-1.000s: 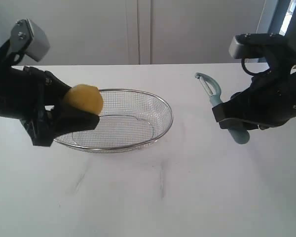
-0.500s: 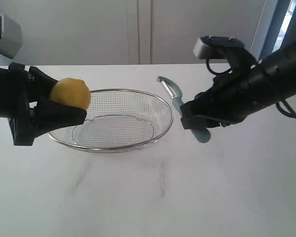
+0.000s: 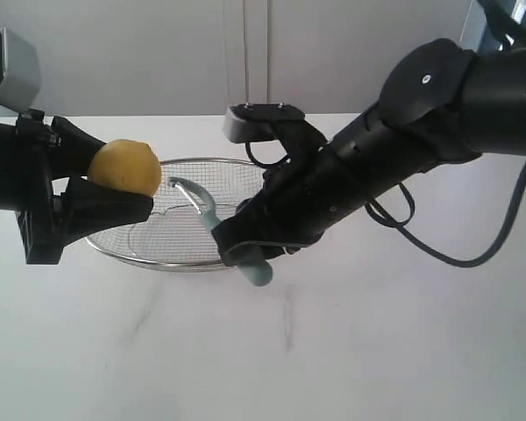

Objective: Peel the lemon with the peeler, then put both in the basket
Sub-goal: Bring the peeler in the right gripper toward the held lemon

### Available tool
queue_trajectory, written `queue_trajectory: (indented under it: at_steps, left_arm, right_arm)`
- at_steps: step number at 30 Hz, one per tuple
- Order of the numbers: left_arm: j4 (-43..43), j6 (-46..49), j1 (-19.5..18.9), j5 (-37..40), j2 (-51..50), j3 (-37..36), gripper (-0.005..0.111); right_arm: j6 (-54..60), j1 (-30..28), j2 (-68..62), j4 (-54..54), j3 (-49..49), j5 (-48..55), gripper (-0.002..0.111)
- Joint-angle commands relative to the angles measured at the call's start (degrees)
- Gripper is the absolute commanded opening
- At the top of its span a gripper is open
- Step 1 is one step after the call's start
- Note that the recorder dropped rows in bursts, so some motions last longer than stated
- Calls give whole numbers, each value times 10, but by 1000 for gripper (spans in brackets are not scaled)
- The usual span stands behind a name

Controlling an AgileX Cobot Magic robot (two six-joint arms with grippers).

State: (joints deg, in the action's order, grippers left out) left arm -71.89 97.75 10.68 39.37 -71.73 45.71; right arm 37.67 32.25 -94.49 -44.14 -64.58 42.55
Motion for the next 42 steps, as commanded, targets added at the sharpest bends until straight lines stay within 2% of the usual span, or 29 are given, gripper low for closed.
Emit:
queue_trajectory:
  at_steps: [1,18,42]
  left_arm:
    - [-18,2,-1,7,3,-3,0]
    - [-17,2,-1,-47,-16,-3,0]
    - [-12,-2,-1,-47,-29,-3,0]
  right_arm:
    - [11,14,0,-27,-20,0,0]
    - [10,14,4,-53,-43,38,0]
    - [-33,9,37,-38,-43,-28,0]
